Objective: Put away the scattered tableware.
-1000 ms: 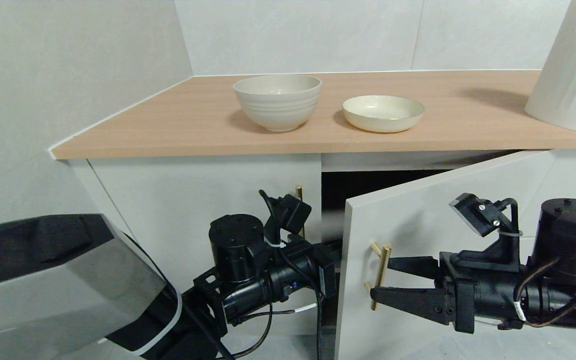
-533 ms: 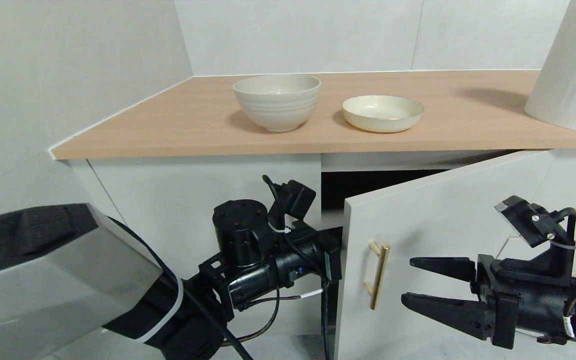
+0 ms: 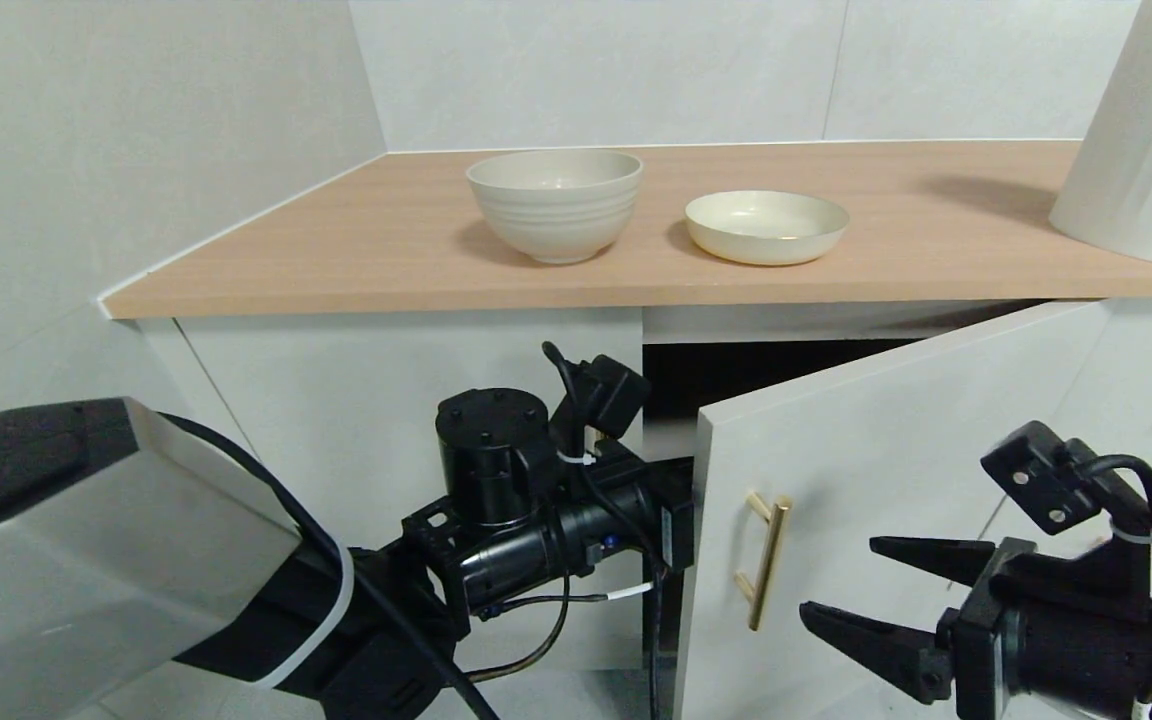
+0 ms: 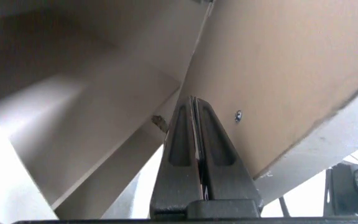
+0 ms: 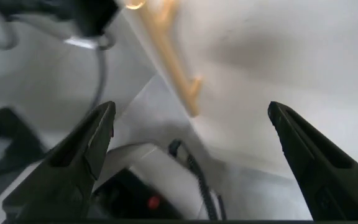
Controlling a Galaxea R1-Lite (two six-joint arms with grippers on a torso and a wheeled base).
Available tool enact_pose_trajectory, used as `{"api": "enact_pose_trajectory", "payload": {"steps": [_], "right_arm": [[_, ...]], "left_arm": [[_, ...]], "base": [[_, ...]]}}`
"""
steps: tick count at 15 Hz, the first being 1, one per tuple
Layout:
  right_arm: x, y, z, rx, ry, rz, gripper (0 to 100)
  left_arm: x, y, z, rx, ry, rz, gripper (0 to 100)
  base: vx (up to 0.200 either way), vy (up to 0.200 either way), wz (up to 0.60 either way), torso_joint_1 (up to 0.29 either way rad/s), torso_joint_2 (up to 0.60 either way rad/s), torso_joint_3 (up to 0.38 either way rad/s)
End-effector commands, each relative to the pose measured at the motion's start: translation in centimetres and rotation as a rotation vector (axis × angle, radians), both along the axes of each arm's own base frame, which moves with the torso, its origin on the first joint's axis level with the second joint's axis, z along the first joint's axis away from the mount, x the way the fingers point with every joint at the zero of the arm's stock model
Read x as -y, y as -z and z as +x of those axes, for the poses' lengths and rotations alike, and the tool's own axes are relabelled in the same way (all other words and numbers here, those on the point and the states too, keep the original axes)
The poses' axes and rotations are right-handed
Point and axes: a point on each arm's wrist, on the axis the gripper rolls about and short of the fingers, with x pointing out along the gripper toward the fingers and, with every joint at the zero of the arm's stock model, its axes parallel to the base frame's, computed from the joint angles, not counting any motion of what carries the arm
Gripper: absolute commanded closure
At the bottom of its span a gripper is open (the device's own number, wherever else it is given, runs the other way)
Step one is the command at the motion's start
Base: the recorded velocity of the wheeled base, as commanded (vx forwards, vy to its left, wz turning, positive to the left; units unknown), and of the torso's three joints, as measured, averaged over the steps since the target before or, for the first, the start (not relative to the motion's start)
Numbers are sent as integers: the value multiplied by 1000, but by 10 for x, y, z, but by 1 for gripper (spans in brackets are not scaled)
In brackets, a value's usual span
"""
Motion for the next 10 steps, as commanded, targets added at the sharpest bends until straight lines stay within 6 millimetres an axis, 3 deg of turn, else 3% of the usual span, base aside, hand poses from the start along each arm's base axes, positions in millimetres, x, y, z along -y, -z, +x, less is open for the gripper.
{"api": "enact_pose_trajectory", "payload": {"steps": [1,5,10], "right_arm": [[2,-18,-16,39,-51,38,0],[1,-13,-20,3,-98,22,0],[12,-20,-37,-107,-195,-32,0]], "left_arm": [[1,0,-1,-1,3,1,100],[4,4,-2,-8,12,7,100],[7,9,0,-13,14,13,100]], "base": [[0,0,0,0,0,0],[0,0,0,0,0,0],[-200,0,0,1,0,3]]}}
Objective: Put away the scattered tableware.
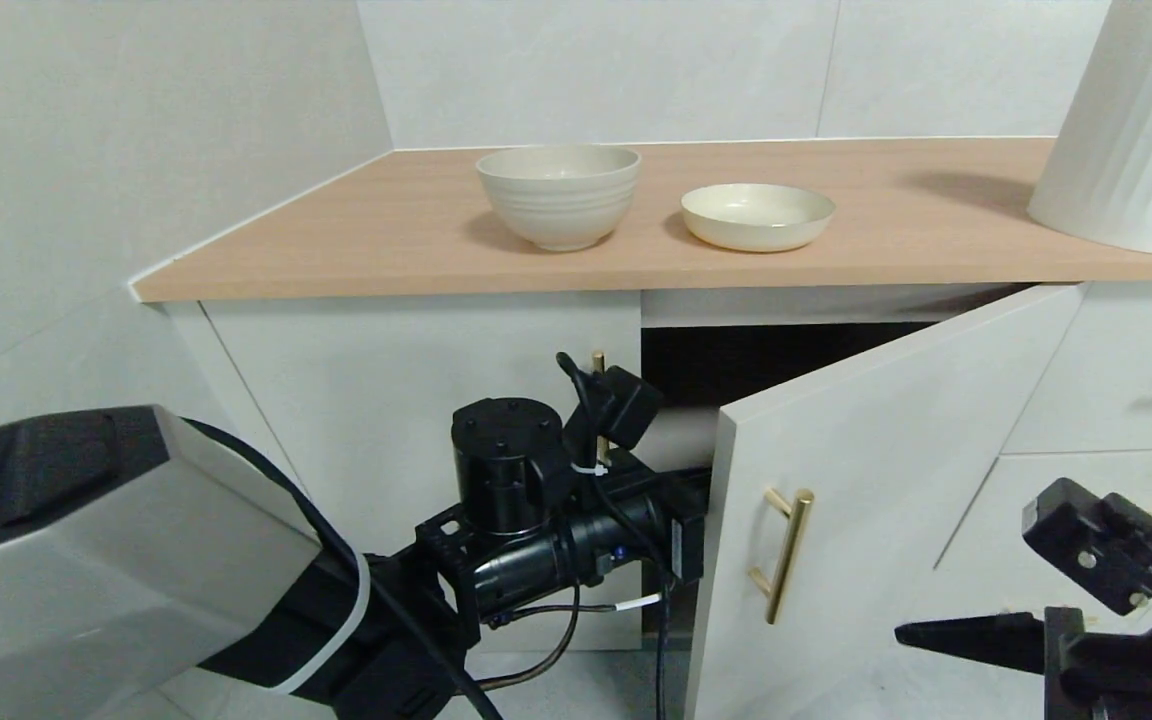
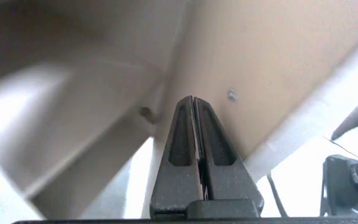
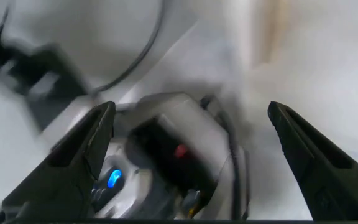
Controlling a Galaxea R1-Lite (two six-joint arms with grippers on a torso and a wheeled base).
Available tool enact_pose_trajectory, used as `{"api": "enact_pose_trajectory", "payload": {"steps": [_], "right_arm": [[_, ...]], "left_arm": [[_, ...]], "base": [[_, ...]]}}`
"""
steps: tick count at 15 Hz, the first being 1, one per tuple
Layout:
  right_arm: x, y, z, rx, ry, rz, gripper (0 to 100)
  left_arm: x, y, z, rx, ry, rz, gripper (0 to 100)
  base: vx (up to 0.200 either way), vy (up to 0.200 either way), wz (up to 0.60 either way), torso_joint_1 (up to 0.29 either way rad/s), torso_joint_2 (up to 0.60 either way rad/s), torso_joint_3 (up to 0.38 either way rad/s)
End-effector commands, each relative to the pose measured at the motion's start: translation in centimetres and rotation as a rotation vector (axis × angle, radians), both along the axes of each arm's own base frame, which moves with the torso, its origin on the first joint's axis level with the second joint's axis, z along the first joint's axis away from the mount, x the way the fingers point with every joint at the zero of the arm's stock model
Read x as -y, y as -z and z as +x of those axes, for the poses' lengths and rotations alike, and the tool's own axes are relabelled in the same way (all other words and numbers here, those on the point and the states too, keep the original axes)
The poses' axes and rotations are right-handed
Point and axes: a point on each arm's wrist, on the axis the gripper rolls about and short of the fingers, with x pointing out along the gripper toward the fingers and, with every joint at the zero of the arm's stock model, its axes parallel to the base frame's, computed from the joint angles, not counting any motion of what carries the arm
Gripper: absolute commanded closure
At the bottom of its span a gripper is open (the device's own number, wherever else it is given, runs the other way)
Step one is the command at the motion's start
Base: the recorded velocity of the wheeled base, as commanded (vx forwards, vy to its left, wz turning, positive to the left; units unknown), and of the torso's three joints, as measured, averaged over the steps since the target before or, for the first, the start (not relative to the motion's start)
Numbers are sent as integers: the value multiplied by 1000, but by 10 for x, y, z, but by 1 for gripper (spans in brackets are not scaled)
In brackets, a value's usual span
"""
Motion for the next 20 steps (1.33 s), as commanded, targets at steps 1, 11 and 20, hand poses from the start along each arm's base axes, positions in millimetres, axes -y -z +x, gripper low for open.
{"api": "enact_pose_trajectory", "payload": {"steps": [1,11,20], "right_arm": [[5,-11,-7,15,-33,31,0],[5,-7,-8,-1,-64,14,0],[4,-6,-8,-1,-70,8,0]], "left_arm": [[1,3,3,-5,-6,3,100],[15,16,19,-3,-10,1,100],[29,34,35,11,-29,-14,100]], "base": [[-200,0,0,2,2,7],[-20,0,0,1,0,0],[-44,0,0,1,1,1]]}}
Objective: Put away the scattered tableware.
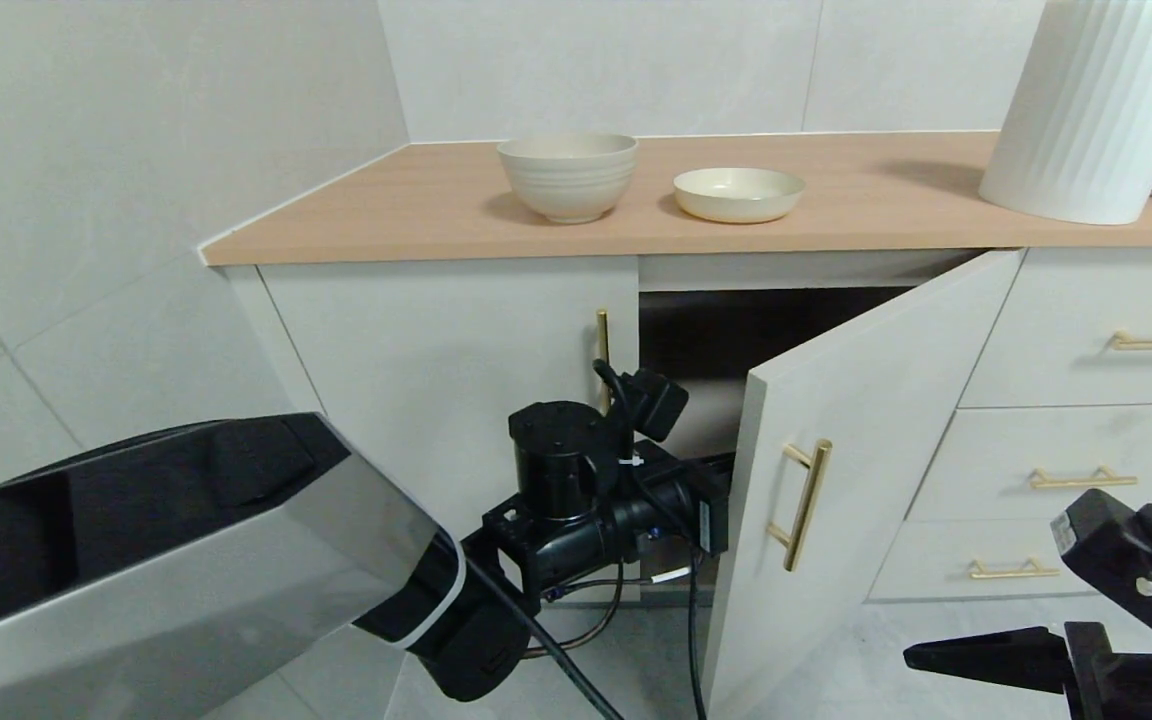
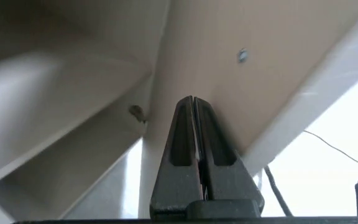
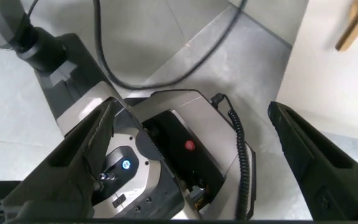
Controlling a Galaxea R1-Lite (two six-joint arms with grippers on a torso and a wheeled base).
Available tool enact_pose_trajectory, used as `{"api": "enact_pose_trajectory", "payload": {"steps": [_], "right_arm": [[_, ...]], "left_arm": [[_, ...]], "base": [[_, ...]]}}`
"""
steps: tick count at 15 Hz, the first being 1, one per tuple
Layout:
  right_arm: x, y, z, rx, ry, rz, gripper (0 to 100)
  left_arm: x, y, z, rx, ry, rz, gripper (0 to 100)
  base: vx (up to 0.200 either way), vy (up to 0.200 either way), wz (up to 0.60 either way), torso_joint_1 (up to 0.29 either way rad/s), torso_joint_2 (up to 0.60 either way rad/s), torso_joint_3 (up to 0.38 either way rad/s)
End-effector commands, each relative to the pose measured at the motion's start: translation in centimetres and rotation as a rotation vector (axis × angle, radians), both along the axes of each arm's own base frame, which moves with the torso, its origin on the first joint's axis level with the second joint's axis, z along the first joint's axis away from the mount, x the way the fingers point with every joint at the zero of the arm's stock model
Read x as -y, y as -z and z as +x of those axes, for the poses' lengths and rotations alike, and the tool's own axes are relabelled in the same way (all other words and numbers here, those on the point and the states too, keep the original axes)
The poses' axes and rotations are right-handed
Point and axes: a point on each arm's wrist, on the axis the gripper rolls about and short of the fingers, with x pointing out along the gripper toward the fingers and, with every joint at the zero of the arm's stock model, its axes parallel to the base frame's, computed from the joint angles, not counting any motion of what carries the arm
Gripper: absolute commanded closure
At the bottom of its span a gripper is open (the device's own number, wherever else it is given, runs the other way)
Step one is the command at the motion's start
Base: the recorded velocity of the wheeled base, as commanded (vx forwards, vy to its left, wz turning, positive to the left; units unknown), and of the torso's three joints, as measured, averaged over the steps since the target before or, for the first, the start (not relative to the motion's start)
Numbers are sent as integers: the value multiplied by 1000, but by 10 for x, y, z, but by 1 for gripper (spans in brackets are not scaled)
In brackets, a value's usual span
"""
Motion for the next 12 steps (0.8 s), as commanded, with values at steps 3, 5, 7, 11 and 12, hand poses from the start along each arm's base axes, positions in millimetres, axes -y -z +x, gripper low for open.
{"api": "enact_pose_trajectory", "payload": {"steps": [3,5,7,11,12], "right_arm": [[-1,0,0,-3,-9,-2,0],[-2,1,-1,-4,-14,-3,0],[-1,1,-2,-2,-18,-1,0],[5,-4,-18,1,-159,67,0],[6,-4,-19,16,-165,66,0]], "left_arm": [[7,11,8,0,-49,8,100],[17,8,-4,15,-14,-6,100],[41,-2,-49,56,113,-67,100],[43,-10,-88,53,245,-67,100],[37,-9,-78,52,216,-64,100]], "base": [[0,0,0,0,0,0],[0,0,0,0,0,0],[0,0,0,0,0,0],[0,0,0,0,0,0],[0,0,0,0,0,0]]}}
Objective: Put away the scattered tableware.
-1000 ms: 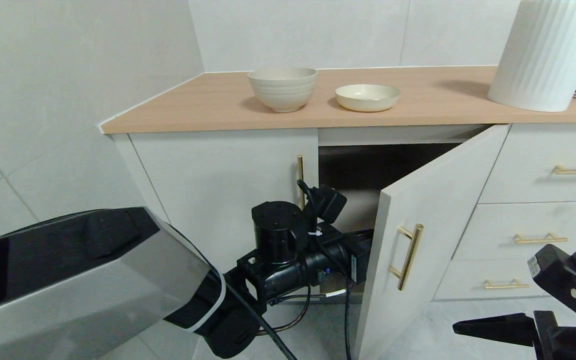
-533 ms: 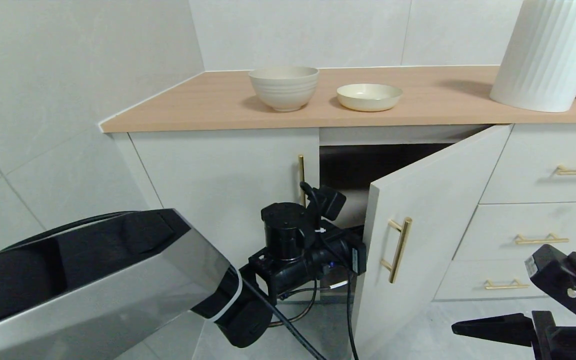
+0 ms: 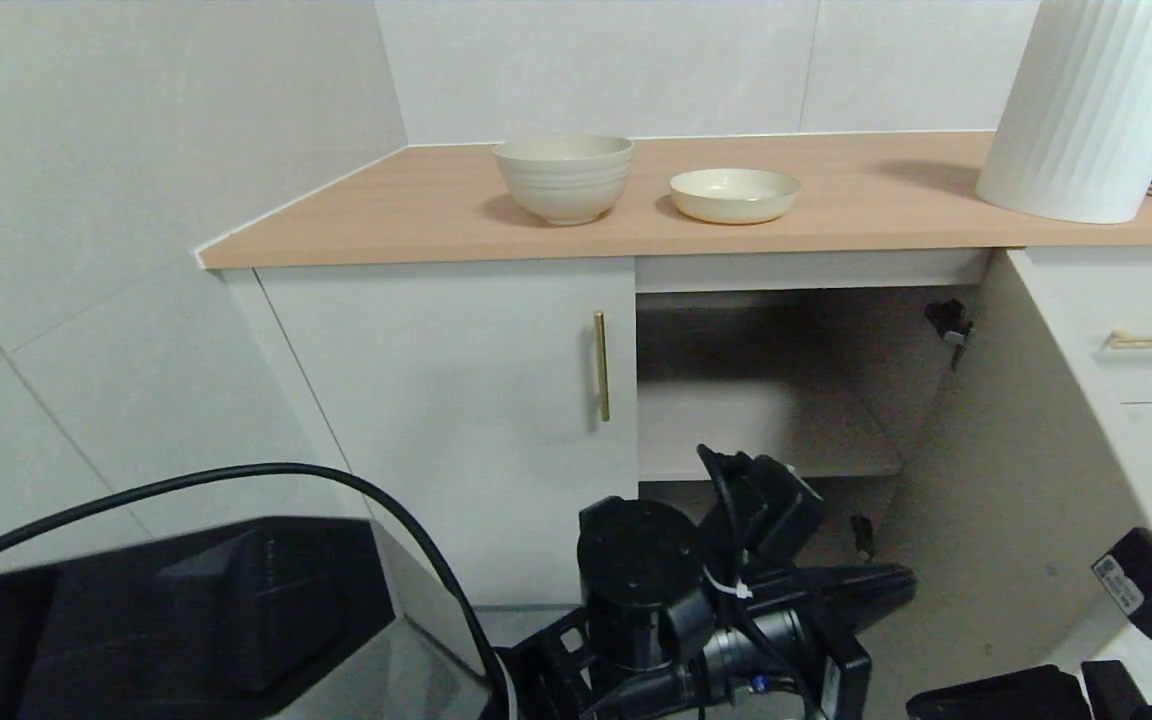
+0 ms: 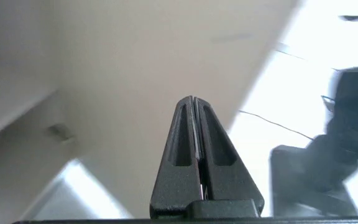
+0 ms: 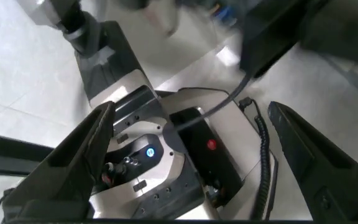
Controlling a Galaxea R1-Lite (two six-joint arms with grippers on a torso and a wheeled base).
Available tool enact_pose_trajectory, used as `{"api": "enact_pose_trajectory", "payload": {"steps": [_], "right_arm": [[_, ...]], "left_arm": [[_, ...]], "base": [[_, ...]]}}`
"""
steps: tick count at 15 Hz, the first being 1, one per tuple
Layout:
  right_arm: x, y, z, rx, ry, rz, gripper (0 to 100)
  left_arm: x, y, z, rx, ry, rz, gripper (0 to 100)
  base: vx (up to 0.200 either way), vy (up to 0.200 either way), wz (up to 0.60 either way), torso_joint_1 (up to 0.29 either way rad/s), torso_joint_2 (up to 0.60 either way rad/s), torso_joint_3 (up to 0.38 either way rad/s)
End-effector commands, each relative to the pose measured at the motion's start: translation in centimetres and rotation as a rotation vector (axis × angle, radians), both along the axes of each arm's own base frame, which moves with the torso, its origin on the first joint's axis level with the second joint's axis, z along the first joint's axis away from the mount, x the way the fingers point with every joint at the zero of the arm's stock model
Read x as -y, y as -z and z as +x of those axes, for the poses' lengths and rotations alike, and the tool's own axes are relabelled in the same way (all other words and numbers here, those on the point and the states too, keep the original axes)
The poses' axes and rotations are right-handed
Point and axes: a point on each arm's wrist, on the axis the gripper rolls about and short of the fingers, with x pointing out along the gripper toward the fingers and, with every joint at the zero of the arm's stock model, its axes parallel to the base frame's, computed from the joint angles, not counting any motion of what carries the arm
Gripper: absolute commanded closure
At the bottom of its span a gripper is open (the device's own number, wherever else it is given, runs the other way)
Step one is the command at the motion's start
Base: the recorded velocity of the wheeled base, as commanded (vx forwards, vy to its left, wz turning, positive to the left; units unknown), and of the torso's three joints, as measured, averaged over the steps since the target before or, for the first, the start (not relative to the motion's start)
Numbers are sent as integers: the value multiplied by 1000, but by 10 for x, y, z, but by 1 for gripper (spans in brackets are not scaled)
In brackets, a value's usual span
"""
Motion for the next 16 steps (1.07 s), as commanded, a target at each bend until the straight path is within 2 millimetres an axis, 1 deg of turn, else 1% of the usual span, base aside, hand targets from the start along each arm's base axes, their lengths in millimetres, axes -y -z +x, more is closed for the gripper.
{"api": "enact_pose_trajectory", "payload": {"steps": [1,5,7,8,9,10,11,12,13,14,15,16], "right_arm": [[3,-3,-4,22,-5,15,0],[2,-6,-1,29,3,29,0],[0,-9,8,48,55,66,0],[1,-11,11,49,76,82,0],[2,-15,15,35,116,110,0],[2,-16,17,30,133,113,0],[4,-17,24,31,183,111,0],[4,-19,25,35,192,114,0],[4,-23,27,47,201,123,0],[3,-27,28,54,204,131,0],[1,-32,33,63,210,138,0],[0,-35,36,68,218,142,0]], "left_arm": [[-8,-7,11,9,-37,-13,100],[-22,-6,28,-8,-96,11,100],[-40,-16,33,-32,-138,49,100],[-47,-23,32,-48,-151,69,100],[-66,-40,28,-84,-196,115,100],[-73,-47,27,-93,-216,128,100],[-95,-67,27,-100,-265,135,100],[-110,-80,26,-96,-296,125,100],[-125,-90,25,-88,-331,112,100],[-136,-96,24,-79,-354,100,100],[-156,-107,21,-67,-403,84,100],[-163,-111,21,-65,-423,81,100]], "base": [[0,0,0,0,0,0],[0,0,0,0,0,0],[0,0,0,0,0,0],[0,0,0,0,0,0],[0,0,0,0,0,0],[0,0,0,0,0,0],[0,0,0,0,0,0],[0,0,0,0,0,0],[0,0,0,0,0,0],[0,0,0,0,0,0],[0,0,0,0,0,0],[0,0,0,0,0,0]]}}
